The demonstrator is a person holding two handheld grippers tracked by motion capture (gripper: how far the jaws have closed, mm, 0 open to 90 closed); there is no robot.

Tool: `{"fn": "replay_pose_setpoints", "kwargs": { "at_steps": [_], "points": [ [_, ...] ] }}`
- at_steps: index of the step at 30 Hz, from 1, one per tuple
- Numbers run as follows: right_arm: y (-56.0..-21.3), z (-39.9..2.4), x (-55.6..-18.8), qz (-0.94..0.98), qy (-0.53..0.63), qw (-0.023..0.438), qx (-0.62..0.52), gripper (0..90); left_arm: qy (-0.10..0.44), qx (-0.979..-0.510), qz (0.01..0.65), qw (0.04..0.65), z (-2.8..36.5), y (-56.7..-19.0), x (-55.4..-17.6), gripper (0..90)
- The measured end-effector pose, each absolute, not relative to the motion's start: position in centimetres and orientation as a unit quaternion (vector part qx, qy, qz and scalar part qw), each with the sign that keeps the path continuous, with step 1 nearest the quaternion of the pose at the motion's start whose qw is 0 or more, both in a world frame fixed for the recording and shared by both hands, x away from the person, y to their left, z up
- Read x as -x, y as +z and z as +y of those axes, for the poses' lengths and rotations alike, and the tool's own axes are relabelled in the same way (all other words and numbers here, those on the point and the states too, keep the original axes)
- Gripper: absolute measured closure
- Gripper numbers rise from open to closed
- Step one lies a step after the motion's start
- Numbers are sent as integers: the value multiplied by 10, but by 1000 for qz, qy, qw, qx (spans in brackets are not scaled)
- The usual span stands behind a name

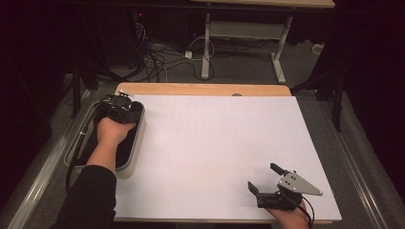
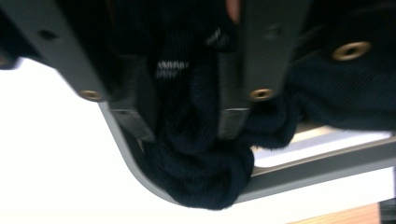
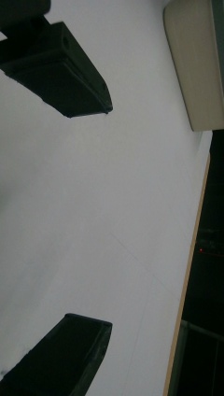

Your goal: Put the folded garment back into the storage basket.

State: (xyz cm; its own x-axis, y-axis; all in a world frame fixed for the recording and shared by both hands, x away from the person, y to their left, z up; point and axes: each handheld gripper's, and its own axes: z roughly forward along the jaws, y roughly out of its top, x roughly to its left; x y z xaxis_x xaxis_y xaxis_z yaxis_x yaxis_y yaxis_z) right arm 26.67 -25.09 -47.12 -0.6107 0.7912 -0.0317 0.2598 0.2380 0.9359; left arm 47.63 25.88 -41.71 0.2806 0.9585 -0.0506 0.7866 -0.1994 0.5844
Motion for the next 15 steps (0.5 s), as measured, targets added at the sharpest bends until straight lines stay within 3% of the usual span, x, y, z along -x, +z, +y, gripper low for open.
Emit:
{"fn": "replay_pose_setpoints", "kwargs": {
  "at_steps": [4, 15],
  "points": [
    [-471, -253, -267, 740, 506, 264, -355, 1, 151, -767, 574, 246, 266, -408, -460, 389],
    [-469, -251, -265, 741, 507, 263, -352, 1, 98, -770, 591, 219, 293, -414, -430, 231]
  ]
}}
